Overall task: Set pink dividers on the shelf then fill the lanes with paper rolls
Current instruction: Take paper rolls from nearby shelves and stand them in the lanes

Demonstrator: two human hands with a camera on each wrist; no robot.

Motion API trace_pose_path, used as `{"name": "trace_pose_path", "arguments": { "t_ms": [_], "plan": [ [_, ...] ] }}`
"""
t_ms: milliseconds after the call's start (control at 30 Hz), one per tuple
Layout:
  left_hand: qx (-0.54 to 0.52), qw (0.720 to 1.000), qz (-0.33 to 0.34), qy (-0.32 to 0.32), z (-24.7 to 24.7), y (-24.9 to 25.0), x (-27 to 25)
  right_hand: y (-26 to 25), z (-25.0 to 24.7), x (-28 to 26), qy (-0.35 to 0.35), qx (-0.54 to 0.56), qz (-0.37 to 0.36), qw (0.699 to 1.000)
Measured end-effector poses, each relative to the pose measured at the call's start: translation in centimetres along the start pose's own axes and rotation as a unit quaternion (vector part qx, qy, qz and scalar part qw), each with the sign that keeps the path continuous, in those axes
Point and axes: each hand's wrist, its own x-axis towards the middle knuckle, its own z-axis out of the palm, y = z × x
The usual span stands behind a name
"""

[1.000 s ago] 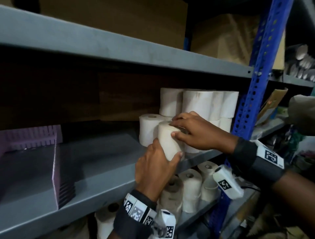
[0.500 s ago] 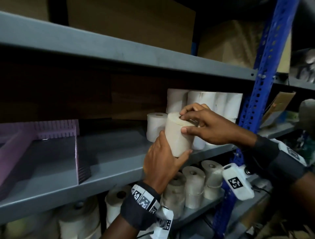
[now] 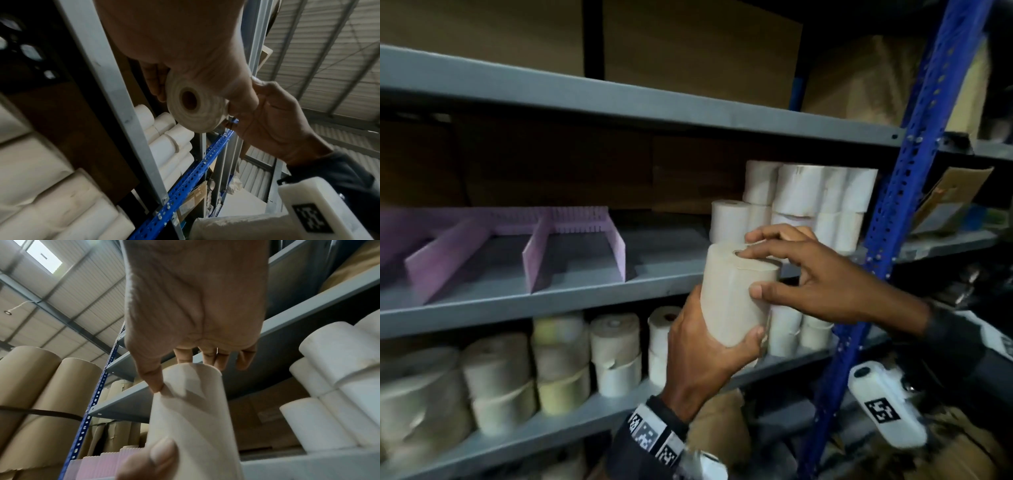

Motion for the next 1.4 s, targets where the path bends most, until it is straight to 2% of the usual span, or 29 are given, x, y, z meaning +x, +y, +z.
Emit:
{"name": "trace_pose_path", "arguments": {
  "t_ms": [67,267,467,633,833,1033,1133,1200,1300,1400],
  "plan": [
    [-0.004,1.000,-0.005,0.009,-2.6,0.6,-3.3,-1.7,1.4,-1.5,-0.033,0.040,-0.012,0.999],
    [0.032,0.999,-0.018,-0.006,-11.4,3.4,-10.5,-8.4,4.3,-3.0,-0.167,0.051,-0.059,0.983],
    [0.064,0.997,-0.030,0.023,-20.2,5.4,-14.3,-16.9,7.0,-1.3,-0.213,0.061,-0.147,0.964],
    [0.100,0.993,-0.027,0.063,-28.0,6.2,-16.0,-24.6,9.7,0.7,-0.214,0.057,-0.218,0.950],
    [0.114,0.991,-0.029,0.059,-38.5,5.7,-17.7,-33.4,14.8,3.4,-0.192,0.063,-0.279,0.939],
    [0.143,0.987,-0.062,0.044,-49.6,3.4,-19.4,-42.2,22.1,6.3,-0.167,0.110,-0.295,0.934],
    [0.164,0.982,-0.066,0.064,-53.3,2.4,-20.3,-45.4,25.1,7.5,-0.150,0.131,-0.289,0.936],
    [0.223,0.968,-0.055,0.101,-55.1,1.9,-20.9,-47.2,26.8,8.4,-0.138,0.146,-0.274,0.940],
    [0.315,0.936,-0.005,0.157,-56.4,1.4,-21.6,-49.1,28.4,10.2,-0.119,0.154,-0.248,0.949],
    [0.374,0.914,0.045,0.150,-56.1,0.6,-21.8,-50.5,29.1,12.7,-0.109,0.152,-0.237,0.953]
  ]
}}
